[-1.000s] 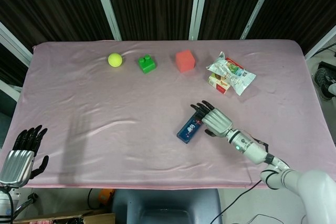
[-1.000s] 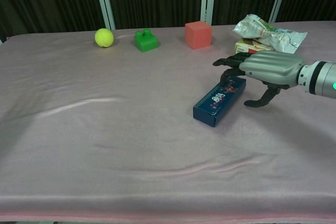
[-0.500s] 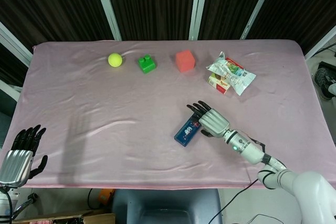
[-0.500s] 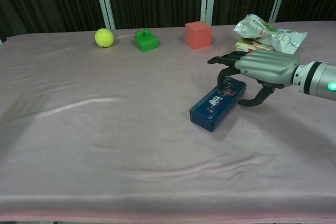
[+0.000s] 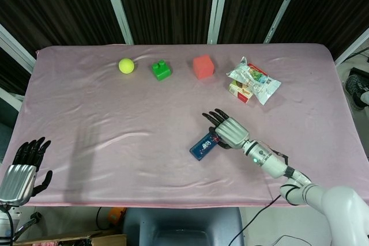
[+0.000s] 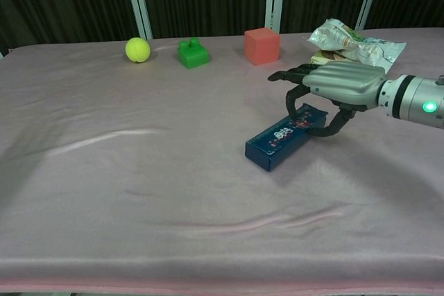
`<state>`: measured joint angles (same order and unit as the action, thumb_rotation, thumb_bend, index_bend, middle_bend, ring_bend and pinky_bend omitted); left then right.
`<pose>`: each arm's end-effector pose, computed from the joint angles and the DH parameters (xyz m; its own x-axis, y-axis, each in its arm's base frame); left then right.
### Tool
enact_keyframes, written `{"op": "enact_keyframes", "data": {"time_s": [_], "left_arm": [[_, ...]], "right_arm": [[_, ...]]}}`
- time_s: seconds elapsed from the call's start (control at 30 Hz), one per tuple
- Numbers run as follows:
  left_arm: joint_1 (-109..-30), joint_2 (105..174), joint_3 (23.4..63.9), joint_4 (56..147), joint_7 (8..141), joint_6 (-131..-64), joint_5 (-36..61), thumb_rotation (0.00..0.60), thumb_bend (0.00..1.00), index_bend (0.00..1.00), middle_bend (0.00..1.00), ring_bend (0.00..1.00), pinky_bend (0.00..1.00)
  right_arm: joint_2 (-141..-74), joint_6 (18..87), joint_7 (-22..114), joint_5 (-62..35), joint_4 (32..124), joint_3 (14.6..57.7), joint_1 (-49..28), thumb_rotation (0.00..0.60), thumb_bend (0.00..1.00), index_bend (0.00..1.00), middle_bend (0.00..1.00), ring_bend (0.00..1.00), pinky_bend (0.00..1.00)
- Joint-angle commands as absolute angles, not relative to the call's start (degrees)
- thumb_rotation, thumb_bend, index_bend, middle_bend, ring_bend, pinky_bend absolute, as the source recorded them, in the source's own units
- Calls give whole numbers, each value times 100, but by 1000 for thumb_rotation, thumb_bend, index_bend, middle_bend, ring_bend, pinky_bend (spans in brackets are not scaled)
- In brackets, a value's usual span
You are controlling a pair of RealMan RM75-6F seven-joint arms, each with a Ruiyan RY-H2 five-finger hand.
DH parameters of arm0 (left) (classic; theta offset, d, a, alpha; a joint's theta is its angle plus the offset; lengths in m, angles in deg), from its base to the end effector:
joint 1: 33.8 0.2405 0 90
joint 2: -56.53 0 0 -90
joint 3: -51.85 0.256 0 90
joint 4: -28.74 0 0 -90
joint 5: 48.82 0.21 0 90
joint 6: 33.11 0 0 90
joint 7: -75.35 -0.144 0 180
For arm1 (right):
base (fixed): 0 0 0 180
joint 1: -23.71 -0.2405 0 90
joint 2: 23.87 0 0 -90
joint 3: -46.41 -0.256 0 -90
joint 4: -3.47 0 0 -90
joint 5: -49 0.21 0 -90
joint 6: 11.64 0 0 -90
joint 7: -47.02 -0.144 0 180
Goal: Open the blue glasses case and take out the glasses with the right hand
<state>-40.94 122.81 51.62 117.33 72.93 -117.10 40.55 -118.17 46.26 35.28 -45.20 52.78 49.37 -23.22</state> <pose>-0.3107 0.1841 0.1409 0.4683 0.0432 0.8825 0.8807 -0.1034 -0.4623 -0.2049 -0.3802 -0.0206 0.6641 -0.1259 0.7370 -0.6181 -0.6470 0.4464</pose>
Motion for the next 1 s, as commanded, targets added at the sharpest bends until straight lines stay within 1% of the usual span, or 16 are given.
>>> {"op": "enact_keyframes", "data": {"time_s": [0.03, 0.13, 0.43, 0.53, 0.67, 0.73, 0.8, 0.87, 0.9, 0.93, 0.97, 1.0], "left_arm": [[-4092, 12277, 5164, 11730, 7308, -11721, 4068, 600, 407, 0, 0, 0, 43], [-4086, 12275, 5171, 11725, 7329, -11744, 4097, 600, 407, 0, 0, 0, 43], [-4090, 12283, 5176, 11719, 7310, -11722, 4090, 600, 407, 0, 0, 0, 42], [-4104, 12300, 5179, 11723, 7262, -11679, 4073, 600, 407, 0, 0, 0, 43], [-4129, 12314, 5202, 11744, 7171, -11589, 4054, 600, 407, 0, 0, 0, 42], [-4135, 12311, 5199, 11755, 7156, -11575, 4044, 600, 407, 0, 0, 0, 42], [-4133, 12317, 5189, 11750, 7154, -11584, 4031, 600, 407, 0, 0, 0, 42], [-4132, 12320, 5183, 11745, 7154, -11587, 4023, 600, 407, 0, 0, 0, 42], [-4132, 12320, 5183, 11745, 7154, -11587, 4023, 600, 407, 0, 0, 0, 42], [-4131, 12323, 5177, 11739, 7152, -11586, 4009, 600, 407, 0, 0, 0, 42], [-4133, 12326, 5173, 11734, 7151, -11580, 3998, 600, 407, 0, 0, 0, 42], [-4135, 12324, 5175, 11735, 7153, -11570, 3994, 600, 407, 0, 0, 0, 43]], "right_arm": [[-11746, 4609, 3603, -4507, 5399, 4902, -2334, 600, 495, 609, 110, 30, 0], [-11664, 4590, 3638, -4486, 5529, 4870, -2342, 600, 540, 628, 110, 30, 0], [-11616, 4525, 3809, -4390, 5688, 4742, -2367, 600, 546, 638, 116, 42, 0], [-11763, 4382, 3982, -4253, 5608, 4599, -2443, 600, 546, 638, 117, 43, 0], [-12099, 4053, 4342, -3958, 5455, 4281, -2670, 600, 547, 623, 117, 46, 0], [-12277, 3898, 4565, -3818, 5367, 4127, -2801, 600, 546, 586, 117, 47, 0], [-12396, 3788, 4748, -3715, 5313, 4019, -2898, 600, 546, 494, 117, 47, 0], [-12441, 3742, 4829, -3672, 5293, 3979, -2935, 600, 546, 463, 115, 47, 0], [-12441, 3742, 4829, -3672, 5293, 3979, -2935, 600, 545, 408, 108, 47, 0], [-12500, 3680, 4944, -3618, 5263, 3927, -2987, 600, 539, 329, 96, 44, 0], [-12566, 3594, 5097, -3534, 5220, 3862, -3040, 600, 517, 222, 74, 39, 0], [-12647, 3484, 5313, -3392, 5176, 3771, -3087, 600, 500, 165, 59, 35, 0]]}}
